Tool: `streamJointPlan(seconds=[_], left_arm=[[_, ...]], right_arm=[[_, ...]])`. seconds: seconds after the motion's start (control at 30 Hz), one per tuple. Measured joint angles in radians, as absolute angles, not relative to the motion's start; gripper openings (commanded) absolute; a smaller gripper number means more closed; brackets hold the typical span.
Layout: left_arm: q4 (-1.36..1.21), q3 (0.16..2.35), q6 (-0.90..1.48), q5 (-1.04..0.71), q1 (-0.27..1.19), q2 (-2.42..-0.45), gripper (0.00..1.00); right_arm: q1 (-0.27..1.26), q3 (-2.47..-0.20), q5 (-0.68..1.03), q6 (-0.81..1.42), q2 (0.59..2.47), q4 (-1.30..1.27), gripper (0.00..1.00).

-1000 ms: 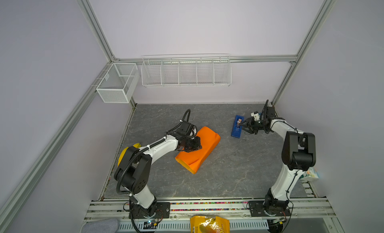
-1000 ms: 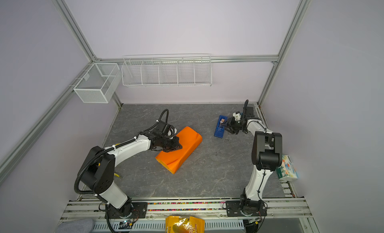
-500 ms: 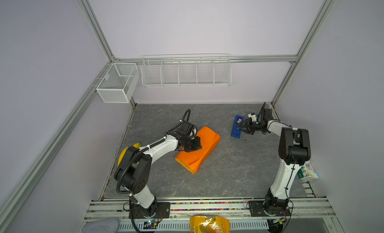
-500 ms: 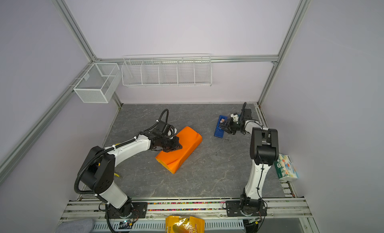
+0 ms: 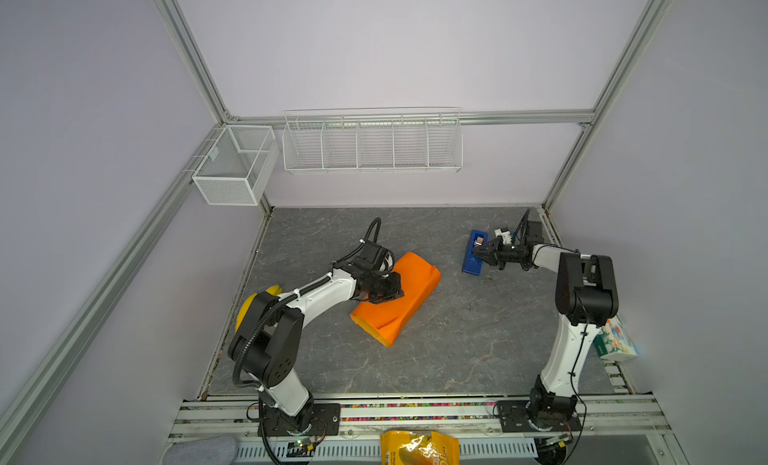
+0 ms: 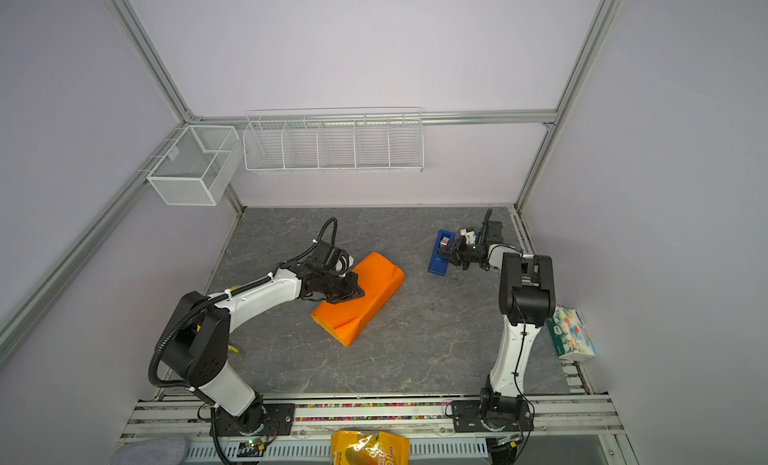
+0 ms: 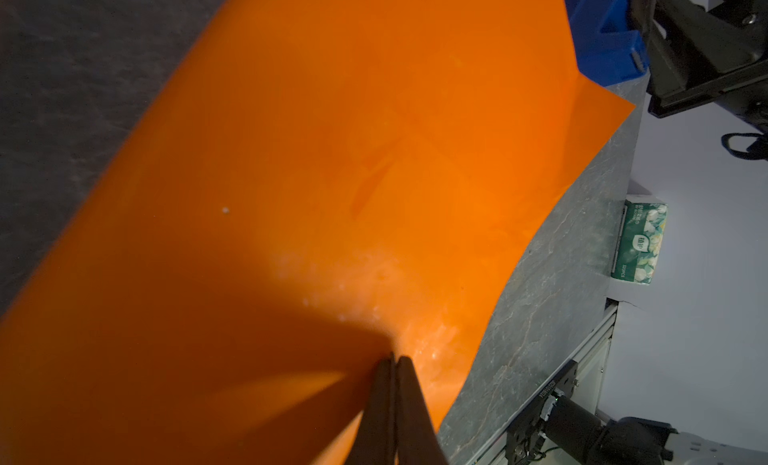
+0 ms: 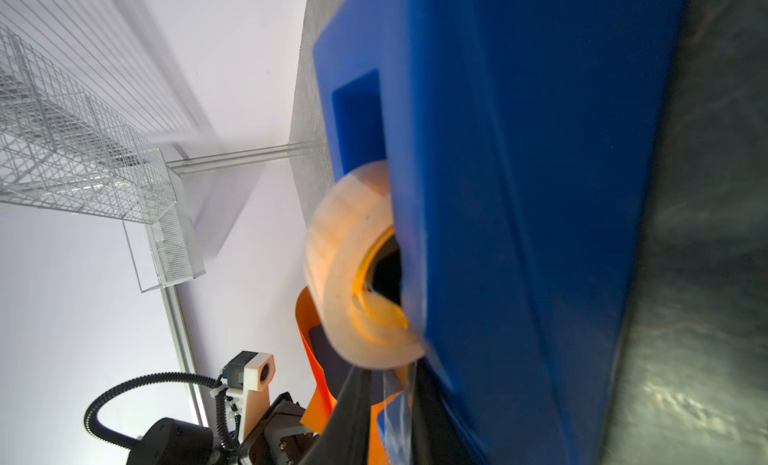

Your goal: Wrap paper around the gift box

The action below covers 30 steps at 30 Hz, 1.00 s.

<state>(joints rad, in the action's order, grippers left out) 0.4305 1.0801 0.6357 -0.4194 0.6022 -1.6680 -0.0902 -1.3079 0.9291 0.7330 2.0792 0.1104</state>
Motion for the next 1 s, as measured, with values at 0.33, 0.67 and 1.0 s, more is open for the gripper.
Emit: streamJointPlan(seconds=[0.33,0.67,1.0], left_arm=[[0.43,1.08,0.636,-0.419,0.602,-1.668,0.0],[0.43,1.08,0.639,-0.419,0.602,-1.668,0.0],[0.43,1.08,0.643,-0.419,0.602,-1.668,0.0]], right_arm=[[-0.09,-1.295,0.932,0.794,2.07,0.084,0.07],[-0.086,-1.209,0.912,0.817,1.937,0.075,0.07],[-0.059,-1.068,0.913,0.818,1.787,0.063,0.07]])
